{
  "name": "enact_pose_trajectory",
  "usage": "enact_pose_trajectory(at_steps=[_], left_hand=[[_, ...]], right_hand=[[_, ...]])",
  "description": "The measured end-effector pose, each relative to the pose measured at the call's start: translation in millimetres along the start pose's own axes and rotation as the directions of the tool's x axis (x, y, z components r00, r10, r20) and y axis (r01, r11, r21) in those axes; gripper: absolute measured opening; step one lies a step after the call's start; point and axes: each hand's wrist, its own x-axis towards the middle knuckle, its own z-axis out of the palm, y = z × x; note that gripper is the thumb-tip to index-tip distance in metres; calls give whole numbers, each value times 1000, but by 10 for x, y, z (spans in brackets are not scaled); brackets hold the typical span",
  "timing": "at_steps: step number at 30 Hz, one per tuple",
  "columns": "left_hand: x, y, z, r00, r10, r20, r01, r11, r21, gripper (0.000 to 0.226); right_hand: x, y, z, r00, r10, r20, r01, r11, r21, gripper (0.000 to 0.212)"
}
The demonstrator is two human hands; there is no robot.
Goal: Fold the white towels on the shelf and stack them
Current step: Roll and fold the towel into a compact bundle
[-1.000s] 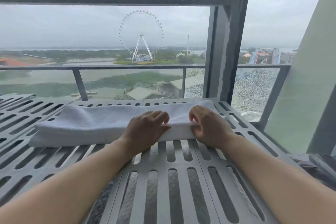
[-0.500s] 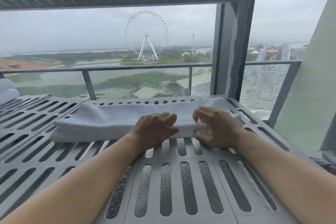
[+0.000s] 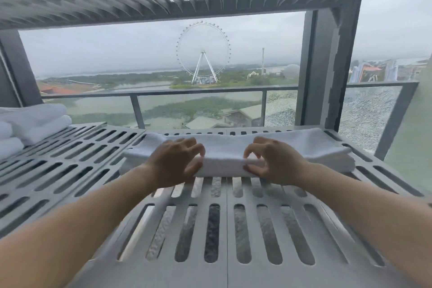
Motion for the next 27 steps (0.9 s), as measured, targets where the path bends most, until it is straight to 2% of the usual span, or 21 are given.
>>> enact_pose_trajectory(at_steps=[7, 12, 14, 17, 22, 27], left_hand=[[-344, -444, -46, 983, -181, 43, 178, 981, 73, 26], [-485, -548, 102, 964, -265, -19, 264, 963, -47, 33], [-494, -608, 148, 966, -257, 26, 258, 966, -33, 34], [-473, -620, 151, 965, -250, 78, 255, 965, -61, 23], [-448, -654, 119, 963, -270, 11, 269, 957, -110, 9], [-483, -649, 101, 973, -224, -56, 221, 974, -54, 12]], right_hand=[[653, -809, 350, 1000, -6, 7, 6, 999, 34, 26], [821, -1174, 659, 993, 77, -88, -67, 992, 102, 25], [805, -1196, 737, 983, 110, -148, -91, 987, 129, 24], [799, -1182, 748, 974, 120, -192, -89, 983, 161, 16], [816, -1206, 748, 977, 102, -186, -76, 987, 143, 12], [810, -1230, 697, 985, 52, -164, -38, 995, 87, 13]])
